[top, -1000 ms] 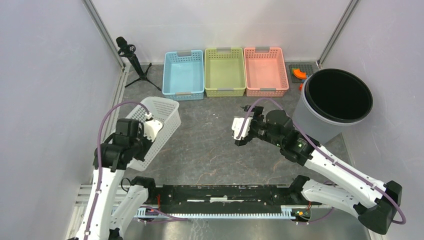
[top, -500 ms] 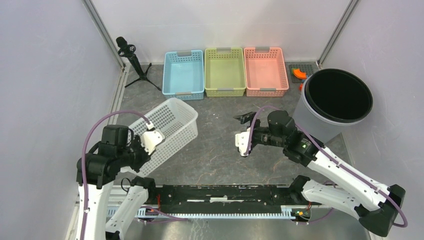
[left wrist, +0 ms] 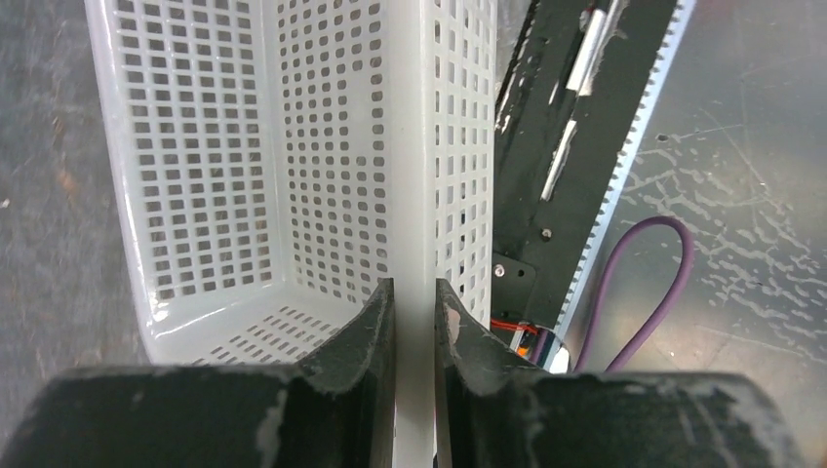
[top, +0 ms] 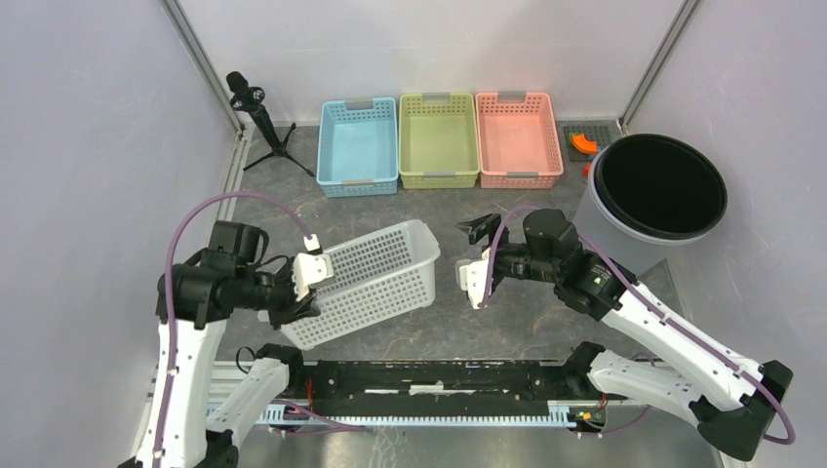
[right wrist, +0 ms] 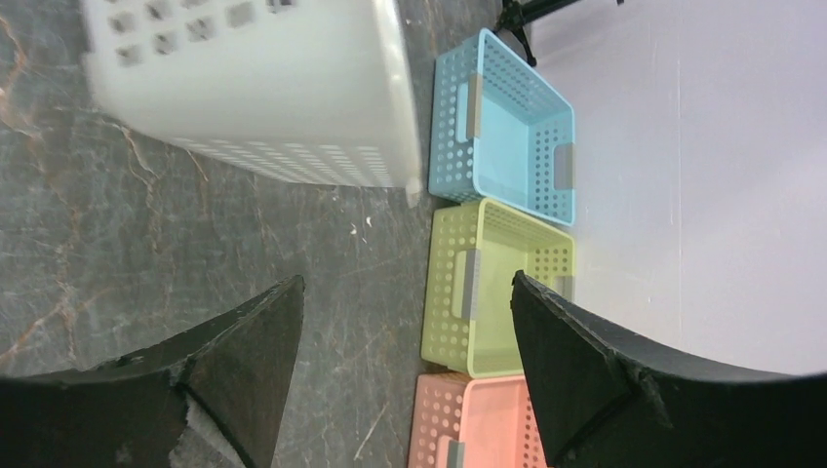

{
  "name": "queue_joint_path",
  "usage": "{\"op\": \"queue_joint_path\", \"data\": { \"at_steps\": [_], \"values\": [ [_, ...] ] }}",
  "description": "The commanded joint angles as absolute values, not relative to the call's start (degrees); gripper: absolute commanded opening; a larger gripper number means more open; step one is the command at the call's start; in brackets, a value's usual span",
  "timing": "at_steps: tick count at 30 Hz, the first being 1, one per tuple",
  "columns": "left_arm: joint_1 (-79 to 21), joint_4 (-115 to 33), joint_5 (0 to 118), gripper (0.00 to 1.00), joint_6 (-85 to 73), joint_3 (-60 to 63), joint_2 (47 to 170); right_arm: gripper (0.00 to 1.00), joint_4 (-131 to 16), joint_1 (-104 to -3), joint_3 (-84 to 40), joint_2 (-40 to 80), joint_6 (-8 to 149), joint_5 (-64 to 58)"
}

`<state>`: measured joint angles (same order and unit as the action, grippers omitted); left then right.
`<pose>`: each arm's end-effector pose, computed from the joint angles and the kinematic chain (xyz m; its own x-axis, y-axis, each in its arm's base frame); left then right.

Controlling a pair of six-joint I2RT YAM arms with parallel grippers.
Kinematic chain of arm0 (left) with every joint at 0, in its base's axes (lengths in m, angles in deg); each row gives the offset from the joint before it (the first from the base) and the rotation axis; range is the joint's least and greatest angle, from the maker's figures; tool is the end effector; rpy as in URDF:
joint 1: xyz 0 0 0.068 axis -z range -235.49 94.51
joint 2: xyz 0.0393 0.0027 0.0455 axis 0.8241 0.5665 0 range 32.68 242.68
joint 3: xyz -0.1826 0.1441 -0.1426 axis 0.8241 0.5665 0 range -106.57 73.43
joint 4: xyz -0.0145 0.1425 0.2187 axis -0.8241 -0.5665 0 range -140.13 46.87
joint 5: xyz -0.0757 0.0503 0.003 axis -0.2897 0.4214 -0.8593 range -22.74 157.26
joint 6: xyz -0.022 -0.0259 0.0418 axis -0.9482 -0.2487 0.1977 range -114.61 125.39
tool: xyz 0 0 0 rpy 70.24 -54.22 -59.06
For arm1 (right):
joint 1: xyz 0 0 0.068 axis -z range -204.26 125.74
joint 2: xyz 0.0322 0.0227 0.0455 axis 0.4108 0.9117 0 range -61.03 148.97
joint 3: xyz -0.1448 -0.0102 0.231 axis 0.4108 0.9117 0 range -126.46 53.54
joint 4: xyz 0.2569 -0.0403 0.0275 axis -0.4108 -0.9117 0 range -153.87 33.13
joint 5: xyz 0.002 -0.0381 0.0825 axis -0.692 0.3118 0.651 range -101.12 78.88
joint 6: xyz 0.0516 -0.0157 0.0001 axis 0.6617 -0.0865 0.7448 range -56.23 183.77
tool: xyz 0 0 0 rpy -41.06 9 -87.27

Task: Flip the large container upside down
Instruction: Turn the container upside down at the center of the board.

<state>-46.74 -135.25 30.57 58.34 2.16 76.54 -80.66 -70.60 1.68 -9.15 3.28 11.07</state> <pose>0.0594 -0.0307 0.3698 -0.2396 0.6844 -0.6886 0.9387 0.3443 0.0156 0.1283 0.1540 0.3378 0.6533 -0.4825 -0.5834 -0.6901 -0.0625 -0.7210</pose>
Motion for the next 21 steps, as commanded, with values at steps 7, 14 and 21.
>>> {"op": "queue_joint_path", "data": {
  "at_steps": [7, 14, 21],
  "values": [
    [-46.6, -137.4, 15.8, 0.02, 73.8, 2.1, 81.7, 0.83, -78.4, -64.8, 5.7, -10.6, 0.1, 15.3],
    [-45.1, -137.4, 12.5, 0.02, 75.5, 5.0, 83.5, 0.82, -67.5, -62.8, 14.9, -14.5, 5.2, 18.0],
    [-44.8, -137.2, 10.7, 0.02, 75.9, 7.8, 83.6, 0.79, -60.5, -62.6, 20.8, -15.3, 9.2, 22.0]
  ]
}}
